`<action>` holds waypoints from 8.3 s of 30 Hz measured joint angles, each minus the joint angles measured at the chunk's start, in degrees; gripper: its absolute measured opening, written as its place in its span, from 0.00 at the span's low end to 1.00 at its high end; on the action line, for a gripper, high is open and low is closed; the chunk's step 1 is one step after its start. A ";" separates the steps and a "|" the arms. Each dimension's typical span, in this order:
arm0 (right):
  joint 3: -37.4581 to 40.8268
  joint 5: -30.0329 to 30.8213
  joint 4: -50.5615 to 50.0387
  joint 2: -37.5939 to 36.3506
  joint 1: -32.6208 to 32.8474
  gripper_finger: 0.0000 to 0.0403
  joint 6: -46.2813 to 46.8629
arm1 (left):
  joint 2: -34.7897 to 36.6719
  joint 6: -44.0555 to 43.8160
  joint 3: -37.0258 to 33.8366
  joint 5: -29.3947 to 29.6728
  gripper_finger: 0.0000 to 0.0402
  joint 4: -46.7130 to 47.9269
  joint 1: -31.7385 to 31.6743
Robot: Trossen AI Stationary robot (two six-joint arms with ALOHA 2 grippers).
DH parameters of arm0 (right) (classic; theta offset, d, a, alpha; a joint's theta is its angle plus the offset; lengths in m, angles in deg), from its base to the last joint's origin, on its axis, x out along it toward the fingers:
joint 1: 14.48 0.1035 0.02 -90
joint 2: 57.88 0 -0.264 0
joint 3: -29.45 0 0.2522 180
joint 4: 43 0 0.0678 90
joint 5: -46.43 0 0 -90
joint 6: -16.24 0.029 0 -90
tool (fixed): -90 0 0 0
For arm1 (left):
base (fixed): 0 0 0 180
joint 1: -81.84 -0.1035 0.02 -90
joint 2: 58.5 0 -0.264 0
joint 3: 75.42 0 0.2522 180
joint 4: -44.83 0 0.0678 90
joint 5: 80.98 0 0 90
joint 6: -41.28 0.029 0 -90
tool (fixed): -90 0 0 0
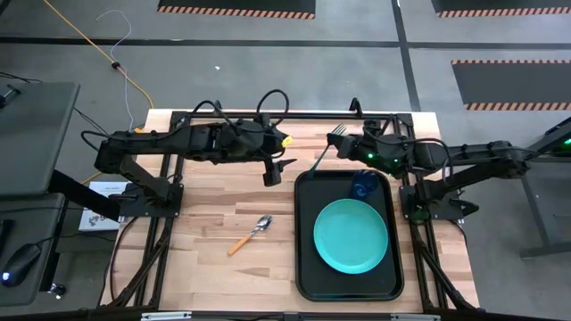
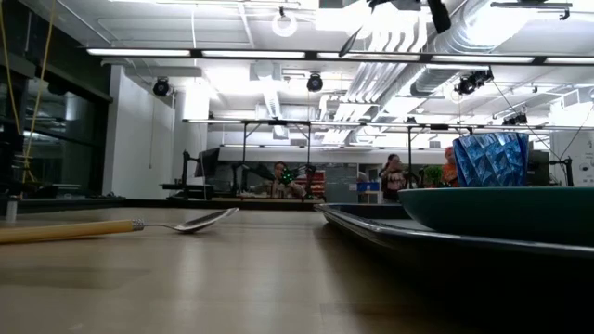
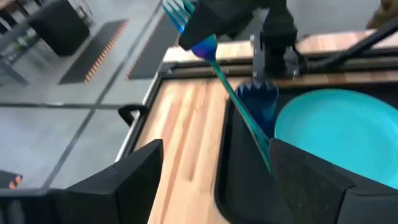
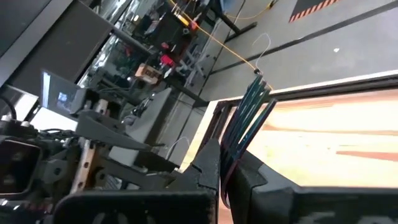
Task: Pick and place plate/cup/fork/spoon on tray
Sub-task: Put the blue fork on black serving tray to the right of the blue plate
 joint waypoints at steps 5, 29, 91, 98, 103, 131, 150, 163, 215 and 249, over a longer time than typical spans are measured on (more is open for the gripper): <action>0.00 -0.04 3.40 1.65 -0.02 0.00 0.23 | 0.00 -1.22 0.00 -0.02 0.76 5.05 0.00; 0.00 0.05 9.20 5.94 2.00 0.00 -1.29 | -0.35 -12.10 -19.66 -11.68 0.76 -21.69 1.58; 0.00 4.70 22.57 15.87 3.27 0.00 -7.31 | -1.77 -20.85 -21.22 7.15 0.12 -23.21 3.04; 0.00 5.15 21.91 15.82 3.87 0.00 -7.33 | -1.77 -18.30 -21.22 7.81 0.03 -22.25 2.95; 0.00 2.06 21.39 15.46 3.72 0.05 -6.89 | -1.68 -17.86 -21.22 7.09 0.03 -20.49 2.96; -0.07 -31.08 0.85 -1.28 6.60 0.58 -29.74 | 5.88 -46.63 -21.14 -66.18 0.02 -20.35 -1.90; 0.00 -15.50 -0.88 2.31 12.87 0.58 -53.86 | -0.95 -67.61 -21.52 -67.88 0.02 -30.70 -2.10; 0.00 -14.42 -2.27 2.45 12.87 0.55 -58.89 | -1.57 -68.65 -21.44 -65.65 0.02 -33.26 -3.39; 0.04 -40.17 -26.87 -6.69 34.36 0.00 0.68 | -2.69 -48.38 -21.40 -60.06 0.60 -49.85 -15.41; 3.87 -29.15 -45.79 10.03 62.69 0.00 60.21 | -2.69 -49.48 -21.40 -59.03 0.59 -49.83 -13.20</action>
